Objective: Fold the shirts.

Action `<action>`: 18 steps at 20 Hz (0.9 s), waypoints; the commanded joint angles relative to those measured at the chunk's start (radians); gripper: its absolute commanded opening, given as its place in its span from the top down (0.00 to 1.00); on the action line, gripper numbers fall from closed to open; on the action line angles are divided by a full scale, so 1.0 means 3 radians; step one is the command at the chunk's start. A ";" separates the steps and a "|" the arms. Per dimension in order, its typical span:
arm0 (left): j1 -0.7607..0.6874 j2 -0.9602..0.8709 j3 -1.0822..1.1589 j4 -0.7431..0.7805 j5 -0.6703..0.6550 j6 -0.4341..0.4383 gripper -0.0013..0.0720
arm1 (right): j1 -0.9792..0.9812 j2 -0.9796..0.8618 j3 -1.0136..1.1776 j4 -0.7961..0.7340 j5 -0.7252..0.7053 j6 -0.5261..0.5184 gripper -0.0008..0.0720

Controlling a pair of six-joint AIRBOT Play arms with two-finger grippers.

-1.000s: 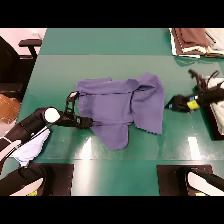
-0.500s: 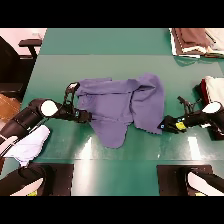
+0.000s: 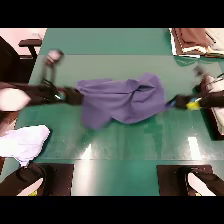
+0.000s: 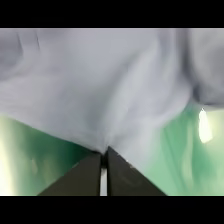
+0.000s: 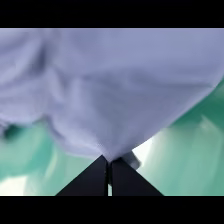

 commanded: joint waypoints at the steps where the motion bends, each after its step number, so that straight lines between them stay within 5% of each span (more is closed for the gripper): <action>1: 0.0001 0.0488 0.0992 0.0351 -0.0089 -0.0042 0.95 | -0.0345 0.0511 0.1071 -0.0025 0.0266 -0.0031 0.97; 6: 0.0001 0.0623 0.2467 0.0337 -0.0175 -0.0108 0.95 | -0.0755 0.0734 0.2548 -0.0027 0.0470 -0.0029 0.97; 12: 0.0001 0.0586 0.2895 0.0590 -0.0085 -0.0099 0.95 | -0.1205 0.0266 0.3768 -0.0025 0.1022 0.0092 0.97; 18: 0.0003 -0.0334 0.2893 0.1905 -0.1162 -0.0120 0.95 | -0.0875 -0.0412 0.3343 -0.0094 0.1144 0.0385 0.97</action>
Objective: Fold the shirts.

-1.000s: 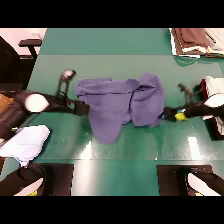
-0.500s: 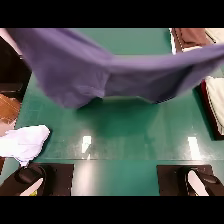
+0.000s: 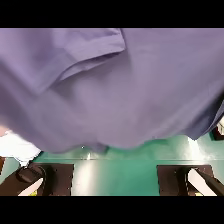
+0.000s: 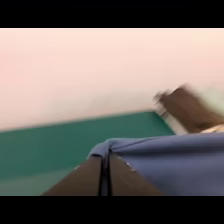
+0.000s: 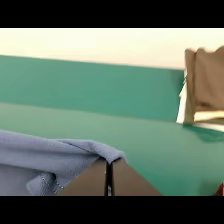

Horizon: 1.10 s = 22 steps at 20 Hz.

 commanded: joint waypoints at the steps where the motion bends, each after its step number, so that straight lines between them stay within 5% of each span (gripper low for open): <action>1: 0.0004 -0.0690 0.0031 0.0650 -0.0584 0.0080 0.95 | 0.0361 -0.0458 -0.0395 -0.0214 0.0094 0.0140 0.97; 4: 0.0270 -0.1522 0.0029 0.0201 -0.0635 0.0094 0.95 | 0.0863 -0.1077 -0.0857 -0.0732 0.0089 0.0163 0.97; 8: 0.0790 -0.2485 0.0031 -0.0680 -0.0533 0.0145 0.95 | 0.1120 -0.1912 -0.0937 -0.0777 -0.0202 0.0134 0.97; 15: 0.0952 -0.3063 0.0031 -0.0749 -0.0401 0.0345 0.94 | 0.1146 -0.2735 -0.0127 -0.0763 -0.0215 0.0134 0.96; 16: 0.0952 -0.3063 0.0031 -0.0749 -0.0389 0.0346 0.91 | 0.1146 -0.2792 -0.0009 -0.0732 -0.0153 0.0134 0.90; 17: 0.0952 -0.3063 0.0032 -0.0749 -0.0409 0.0346 0.52 | 0.1128 -0.2825 0.0070 -0.0647 -0.0122 0.0132 0.60; 18: 0.0952 -0.3062 0.0032 -0.0745 -0.0482 0.0365 0.27 | 0.1090 -0.2823 0.0093 -0.0505 -0.0116 0.0102 0.44; 22: 0.1081 -0.2926 0.0031 -0.0834 -0.0933 0.0521 0.31 | 0.0876 -0.2607 -0.0107 -0.0058 0.0151 -0.0080 0.44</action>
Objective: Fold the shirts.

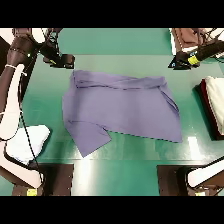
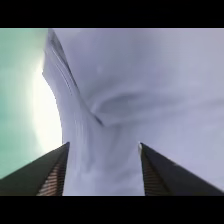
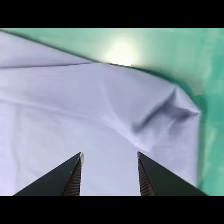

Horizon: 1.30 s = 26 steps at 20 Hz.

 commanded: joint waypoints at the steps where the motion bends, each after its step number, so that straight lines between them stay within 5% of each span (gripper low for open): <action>1: 0.0165 0.0158 -0.0019 -0.0108 -0.0369 0.0104 0.35 | -0.0177 0.0242 -0.0286 0.0306 0.0230 -0.0191 0.44; 4: 0.0411 0.0622 -0.0521 -0.0296 -0.0379 0.0114 0.35 | -0.0327 0.0783 -0.1114 0.0362 0.0161 -0.0355 0.44; 10: 0.0635 0.1841 -0.2683 -0.0413 0.0179 0.0112 0.35 | -0.0439 0.1651 -0.2553 0.0821 -0.0261 -0.0704 0.44; 15: 0.0635 0.2115 -0.3875 -0.0553 0.0622 0.0112 0.35 | -0.0384 0.1830 -0.2873 0.0823 -0.0263 -0.0738 0.44; 24: 0.0633 0.2113 -0.4439 -0.1389 0.1434 0.0212 0.36 | -0.0384 0.1830 -0.2873 0.0993 -0.0267 -0.0738 0.44; 26: 0.0635 0.2115 -0.4439 -0.1520 0.1436 0.0240 0.63 | -0.0384 0.1830 -0.2873 0.0992 -0.0271 -0.0738 0.44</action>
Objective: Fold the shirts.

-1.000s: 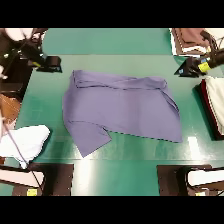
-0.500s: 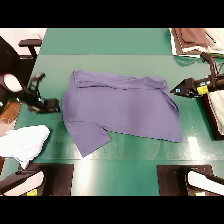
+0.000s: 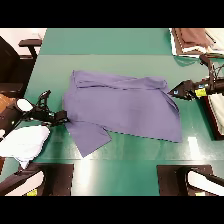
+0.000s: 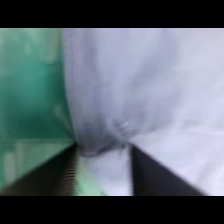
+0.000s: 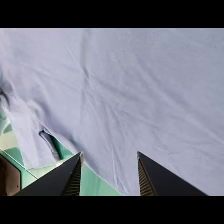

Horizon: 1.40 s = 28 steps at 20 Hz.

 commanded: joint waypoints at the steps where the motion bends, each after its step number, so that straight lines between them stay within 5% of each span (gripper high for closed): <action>1: 0.0000 0.0005 -0.0078 -0.0341 0.0136 0.0066 0.76 | 0.0000 0.0004 -0.0005 0.0014 0.0001 -0.0003 0.44; 2: 0.0000 0.0005 -0.0076 -0.0385 0.0136 0.0103 0.94 | -0.0020 0.0004 -0.0005 0.0006 0.0011 -0.0003 0.44; 9: 0.0000 0.0567 0.0103 -0.0268 -0.0295 0.0203 0.95 | -0.0738 0.0221 -0.0540 -0.1177 0.0318 0.0214 0.44; 11: 0.0000 0.0744 0.0102 -0.0268 -0.0346 0.0205 0.95 | -0.1071 0.0366 -0.0997 -0.1480 0.0234 0.0223 0.32; 14: 0.0000 0.0773 0.0107 -0.0280 -0.0385 0.0203 0.95 | -0.1429 0.0417 -0.1528 -0.1462 0.0145 0.0221 0.26; 17: 0.0000 0.0773 0.0107 -0.0281 -0.0393 0.0203 0.95 | -0.1400 0.0406 -0.1850 -0.1250 -0.0043 0.0223 0.37; 23: 0.0000 0.0773 0.0107 -0.0281 -0.0393 0.0205 0.95 | -0.0935 0.0406 -0.1977 -0.1110 -0.0337 0.0346 0.38; 26: 0.0000 0.0773 0.0107 -0.0281 -0.0401 0.0206 0.95 | -0.0774 0.0407 -0.1977 -0.1109 -0.0367 0.0364 0.61; 28: 0.0000 0.0783 0.0117 -0.0280 -0.0437 0.0270 0.95 | -0.0661 0.0413 -0.1976 -0.1109 -0.0376 0.0359 0.92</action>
